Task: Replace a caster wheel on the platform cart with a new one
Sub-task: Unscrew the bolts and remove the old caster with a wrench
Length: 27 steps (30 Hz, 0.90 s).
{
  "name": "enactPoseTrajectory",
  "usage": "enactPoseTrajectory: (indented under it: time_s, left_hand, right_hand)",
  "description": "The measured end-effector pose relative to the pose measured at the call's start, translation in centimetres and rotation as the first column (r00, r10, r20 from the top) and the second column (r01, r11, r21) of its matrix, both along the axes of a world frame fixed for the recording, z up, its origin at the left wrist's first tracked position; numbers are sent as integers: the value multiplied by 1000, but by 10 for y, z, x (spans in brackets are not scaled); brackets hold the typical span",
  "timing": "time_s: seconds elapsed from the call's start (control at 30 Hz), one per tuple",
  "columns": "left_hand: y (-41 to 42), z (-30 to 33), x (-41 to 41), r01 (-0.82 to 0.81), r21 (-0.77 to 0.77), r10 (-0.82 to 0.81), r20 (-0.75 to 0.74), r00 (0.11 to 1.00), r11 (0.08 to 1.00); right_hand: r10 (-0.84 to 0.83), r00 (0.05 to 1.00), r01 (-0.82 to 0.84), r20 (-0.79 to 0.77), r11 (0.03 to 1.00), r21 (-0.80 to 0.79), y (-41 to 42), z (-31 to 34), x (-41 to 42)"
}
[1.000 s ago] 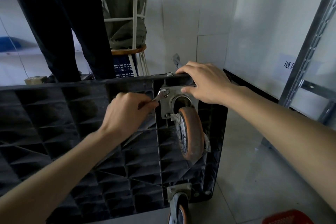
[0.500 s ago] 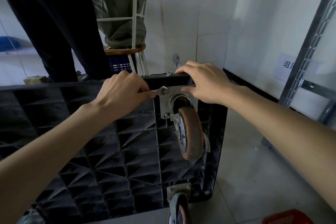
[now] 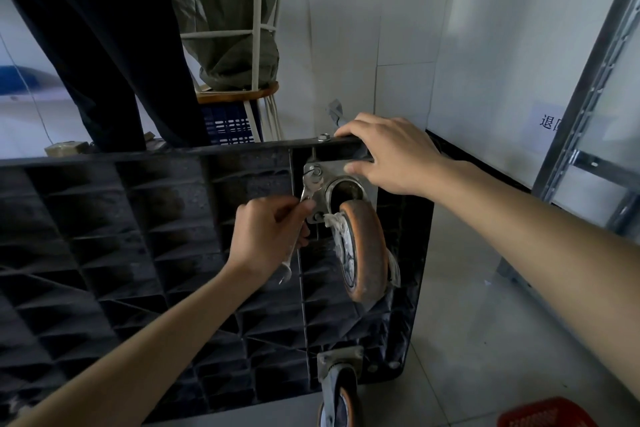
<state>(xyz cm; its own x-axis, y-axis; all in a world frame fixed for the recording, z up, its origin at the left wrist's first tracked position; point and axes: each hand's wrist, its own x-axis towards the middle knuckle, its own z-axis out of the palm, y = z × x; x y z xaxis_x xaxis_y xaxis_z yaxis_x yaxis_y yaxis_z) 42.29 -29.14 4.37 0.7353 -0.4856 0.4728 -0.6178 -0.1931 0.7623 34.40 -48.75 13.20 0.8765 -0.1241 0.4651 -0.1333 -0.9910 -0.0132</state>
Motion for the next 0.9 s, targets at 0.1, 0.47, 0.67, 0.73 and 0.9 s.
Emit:
enactPoseTrajectory:
  time_s: [0.1, 0.47, 0.67, 0.73, 0.9]
  left_hand:
    - [9, -3, 7, -9, 25, 8, 50, 999, 1000]
    - [54, -70, 4, 69, 254, -105, 132, 986, 965]
    - [70, -155, -22, 138, 618, -167, -10, 986, 774]
    - [72, -176, -34, 167, 679, -168, -64, 984, 715]
    - [74, -202, -46, 186, 735, -150, -116, 982, 652]
  right_hand:
    - [1, 1000, -1, -1, 1000, -2, 0, 0, 1]
    - [-22, 999, 22, -35, 1000, -20, 4, -1, 0]
    - [-48, 997, 47, -51, 998, -33, 3, 1, 3]
    - [-51, 997, 49, -59, 998, -42, 3, 2, 4]
    - [-57, 994, 54, -89, 998, -44, 3, 7, 6]
